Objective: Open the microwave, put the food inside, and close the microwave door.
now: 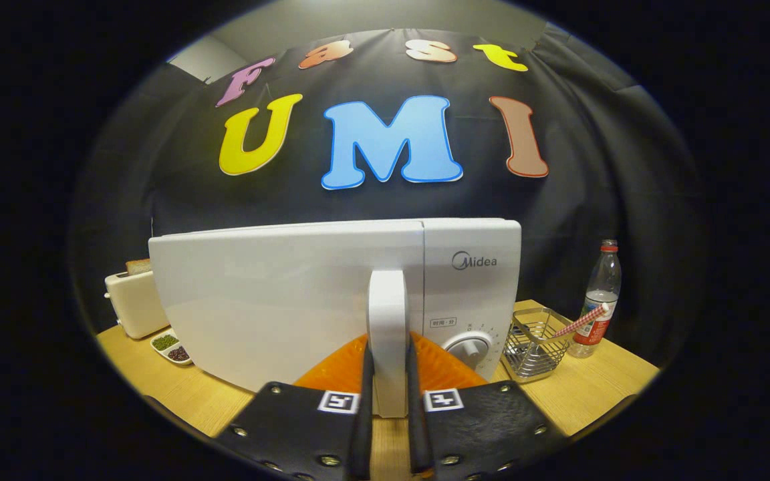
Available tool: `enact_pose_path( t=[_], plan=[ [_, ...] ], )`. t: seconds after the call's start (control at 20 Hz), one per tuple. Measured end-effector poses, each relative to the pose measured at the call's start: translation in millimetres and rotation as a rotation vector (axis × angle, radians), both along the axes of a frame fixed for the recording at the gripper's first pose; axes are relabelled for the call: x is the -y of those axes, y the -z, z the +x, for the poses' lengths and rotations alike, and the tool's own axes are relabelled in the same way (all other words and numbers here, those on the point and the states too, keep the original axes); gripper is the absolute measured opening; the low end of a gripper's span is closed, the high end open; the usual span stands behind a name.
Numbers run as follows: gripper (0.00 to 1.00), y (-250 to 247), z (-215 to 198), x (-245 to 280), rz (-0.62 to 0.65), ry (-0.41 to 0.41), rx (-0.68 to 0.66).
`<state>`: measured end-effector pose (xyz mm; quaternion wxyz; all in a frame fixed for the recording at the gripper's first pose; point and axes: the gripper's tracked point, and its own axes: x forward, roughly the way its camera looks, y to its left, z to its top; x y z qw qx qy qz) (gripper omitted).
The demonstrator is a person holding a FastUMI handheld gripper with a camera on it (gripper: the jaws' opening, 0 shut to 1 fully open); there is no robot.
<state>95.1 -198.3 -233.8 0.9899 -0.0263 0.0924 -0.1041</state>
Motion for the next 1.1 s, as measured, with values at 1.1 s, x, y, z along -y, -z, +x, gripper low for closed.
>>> enact_pose_path(
  t=[1.1],
  plan=[
    [0.08,-6,-87,-49,-0.068,-0.120,-0.012]
  ],
)
